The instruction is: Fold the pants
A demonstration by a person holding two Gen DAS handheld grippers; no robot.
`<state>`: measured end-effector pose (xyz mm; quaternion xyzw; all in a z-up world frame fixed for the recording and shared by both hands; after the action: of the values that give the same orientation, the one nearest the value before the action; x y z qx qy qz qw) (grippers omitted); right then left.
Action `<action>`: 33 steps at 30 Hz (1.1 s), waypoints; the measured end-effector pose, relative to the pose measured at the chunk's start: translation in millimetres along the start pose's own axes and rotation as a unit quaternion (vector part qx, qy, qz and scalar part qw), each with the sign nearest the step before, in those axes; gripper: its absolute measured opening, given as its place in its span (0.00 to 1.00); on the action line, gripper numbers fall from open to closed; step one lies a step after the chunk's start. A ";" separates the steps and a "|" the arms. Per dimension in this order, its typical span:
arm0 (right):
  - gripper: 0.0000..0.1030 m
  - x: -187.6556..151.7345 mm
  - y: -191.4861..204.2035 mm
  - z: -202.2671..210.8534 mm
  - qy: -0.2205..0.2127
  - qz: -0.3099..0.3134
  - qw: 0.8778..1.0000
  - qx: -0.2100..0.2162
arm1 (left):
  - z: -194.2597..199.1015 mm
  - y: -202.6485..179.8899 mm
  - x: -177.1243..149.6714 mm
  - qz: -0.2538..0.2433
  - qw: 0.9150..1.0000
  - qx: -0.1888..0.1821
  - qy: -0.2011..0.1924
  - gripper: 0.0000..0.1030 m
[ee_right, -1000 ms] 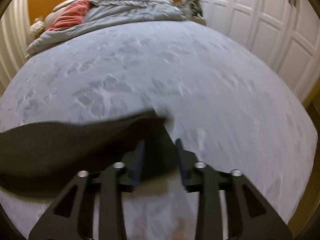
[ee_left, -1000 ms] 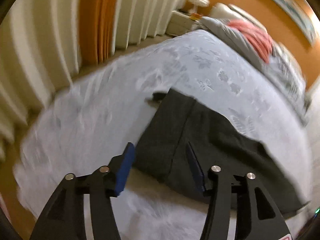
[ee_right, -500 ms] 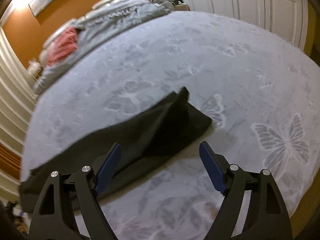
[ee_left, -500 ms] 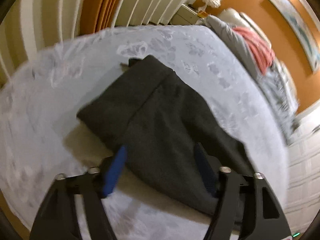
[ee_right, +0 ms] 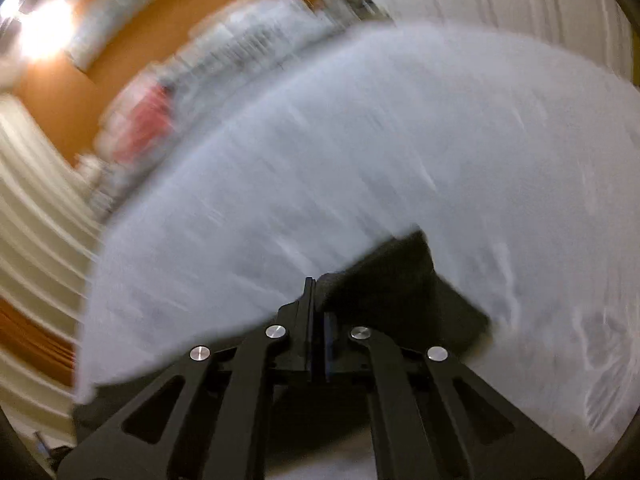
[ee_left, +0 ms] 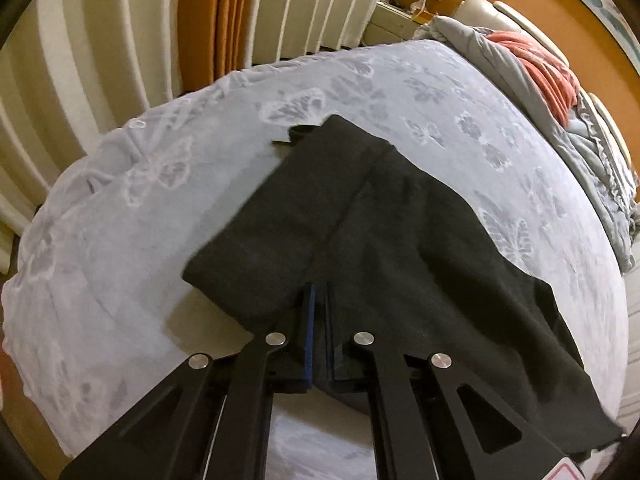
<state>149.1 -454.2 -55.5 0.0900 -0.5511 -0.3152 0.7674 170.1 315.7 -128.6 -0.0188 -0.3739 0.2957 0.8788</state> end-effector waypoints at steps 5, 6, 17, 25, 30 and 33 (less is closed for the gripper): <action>0.03 -51.0 -55.7 -37.0 0.097 0.050 0.988 -0.113 | -6.0 3.9 -0.5 0.004 1.000 0.000 0.014 0.02; 0.03 -71.3 -73.4 -49.2 0.144 0.030 0.981 -0.128 | -6.5 3.4 -1.3 0.000 1.000 0.001 0.015 0.02; 0.56 -66.7 -67.2 -43.5 0.120 0.047 0.978 -0.166 | -5.0 0.8 -3.7 0.027 0.999 -0.033 0.027 0.09; 0.60 -46.5 -26.0 10.1 0.030 0.166 0.955 -0.245 | 33.8 20.6 33.6 0.011 0.997 0.004 -0.070 0.00; 0.81 -48.9 28.8 41.5 -0.007 0.202 0.962 -0.181 | 20.0 41.4 14.4 0.083 0.995 -0.045 0.020 0.39; 0.84 -64.2 67.1 49.5 -0.001 0.211 0.970 -0.124 | 21.8 50.6 6.4 0.129 0.990 -0.055 0.028 0.63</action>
<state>117.9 -353.7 -55.0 -0.1247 -0.5147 -0.2123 0.8212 133.4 356.8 -121.7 -0.1236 -0.3589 0.3848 0.8413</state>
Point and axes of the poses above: each gripper's, at about its wrist camera, not at the fingertips, and z roughly against the way its jaws point, y to its left, x to its top, the point moved 5 cm from there along -z, roughly the way its jaws point, and after that the axes turned 14 degrees about -y, right-handed, at the moved point
